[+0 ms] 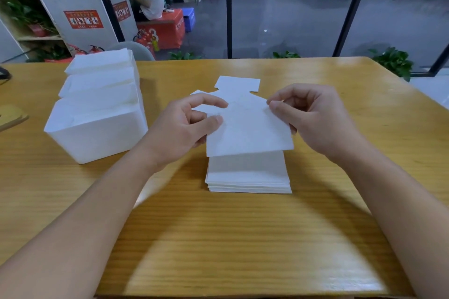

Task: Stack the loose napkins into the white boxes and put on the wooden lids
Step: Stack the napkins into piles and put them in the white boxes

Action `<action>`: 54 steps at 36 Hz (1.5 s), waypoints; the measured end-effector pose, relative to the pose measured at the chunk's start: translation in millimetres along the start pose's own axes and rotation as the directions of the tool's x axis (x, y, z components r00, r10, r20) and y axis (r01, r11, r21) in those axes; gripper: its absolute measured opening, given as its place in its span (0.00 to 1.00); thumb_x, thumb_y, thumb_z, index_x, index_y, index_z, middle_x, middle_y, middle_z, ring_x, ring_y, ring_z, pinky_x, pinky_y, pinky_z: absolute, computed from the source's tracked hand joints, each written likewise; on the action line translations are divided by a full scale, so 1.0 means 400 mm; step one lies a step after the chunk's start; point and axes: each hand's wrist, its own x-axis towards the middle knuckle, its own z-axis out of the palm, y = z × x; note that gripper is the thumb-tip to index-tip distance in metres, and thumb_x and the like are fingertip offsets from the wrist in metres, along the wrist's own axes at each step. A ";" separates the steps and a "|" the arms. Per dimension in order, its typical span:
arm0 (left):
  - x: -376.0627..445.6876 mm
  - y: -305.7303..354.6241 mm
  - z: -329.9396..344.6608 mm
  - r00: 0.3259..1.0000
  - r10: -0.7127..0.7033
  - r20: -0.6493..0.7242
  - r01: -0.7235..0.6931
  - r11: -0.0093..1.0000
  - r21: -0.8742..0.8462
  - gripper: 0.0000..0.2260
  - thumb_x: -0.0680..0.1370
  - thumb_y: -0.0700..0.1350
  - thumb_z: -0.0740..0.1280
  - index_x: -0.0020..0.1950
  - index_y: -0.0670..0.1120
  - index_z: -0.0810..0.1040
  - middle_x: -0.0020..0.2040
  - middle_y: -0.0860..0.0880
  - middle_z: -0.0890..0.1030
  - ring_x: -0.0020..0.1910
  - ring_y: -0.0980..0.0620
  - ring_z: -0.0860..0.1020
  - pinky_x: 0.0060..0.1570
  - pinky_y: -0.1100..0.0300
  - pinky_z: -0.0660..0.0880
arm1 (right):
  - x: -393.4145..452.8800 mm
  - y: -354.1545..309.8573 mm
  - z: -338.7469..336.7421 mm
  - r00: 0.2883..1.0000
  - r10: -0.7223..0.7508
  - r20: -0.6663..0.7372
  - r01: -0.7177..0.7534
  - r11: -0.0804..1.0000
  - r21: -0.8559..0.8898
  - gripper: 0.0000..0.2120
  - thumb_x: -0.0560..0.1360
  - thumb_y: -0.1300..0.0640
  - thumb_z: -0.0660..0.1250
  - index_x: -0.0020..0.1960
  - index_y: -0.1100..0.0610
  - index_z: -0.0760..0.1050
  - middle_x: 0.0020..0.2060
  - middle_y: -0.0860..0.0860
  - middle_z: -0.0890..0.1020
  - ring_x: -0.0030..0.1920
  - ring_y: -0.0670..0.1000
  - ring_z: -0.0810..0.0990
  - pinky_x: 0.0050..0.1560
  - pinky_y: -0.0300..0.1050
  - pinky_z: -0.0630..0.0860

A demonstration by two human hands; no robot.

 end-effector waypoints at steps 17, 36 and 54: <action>-0.003 -0.031 -0.005 0.943 -0.200 0.267 0.066 0.897 0.438 0.13 0.82 0.54 0.74 0.66 0.63 0.80 0.32 0.51 0.80 0.31 0.55 0.75 0.44 0.53 0.74 | -0.003 0.037 -0.016 0.877 0.270 0.398 -0.074 0.893 -0.444 0.05 0.77 0.51 0.79 0.50 0.47 0.84 0.32 0.47 0.80 0.29 0.44 0.72 0.30 0.35 0.66; 0.014 -0.094 0.030 0.998 -0.029 0.059 -0.002 0.882 0.471 0.06 0.85 0.54 0.71 0.58 0.64 0.87 0.46 0.58 0.83 0.43 0.54 0.79 0.45 0.59 0.76 | 0.029 0.132 0.015 0.991 0.079 0.109 0.004 0.792 -0.610 0.04 0.84 0.55 0.71 0.50 0.49 0.82 0.44 0.40 0.80 0.45 0.43 0.76 0.42 0.34 0.67; 0.013 -0.086 0.035 0.999 -0.024 0.036 0.005 0.887 0.462 0.07 0.83 0.57 0.72 0.61 0.64 0.85 0.46 0.56 0.83 0.43 0.50 0.79 0.42 0.67 0.74 | 0.016 0.051 0.005 0.958 -0.225 -0.177 0.180 0.955 -0.235 0.17 0.78 0.61 0.75 0.65 0.52 0.80 0.51 0.47 0.83 0.50 0.53 0.82 0.54 0.51 0.81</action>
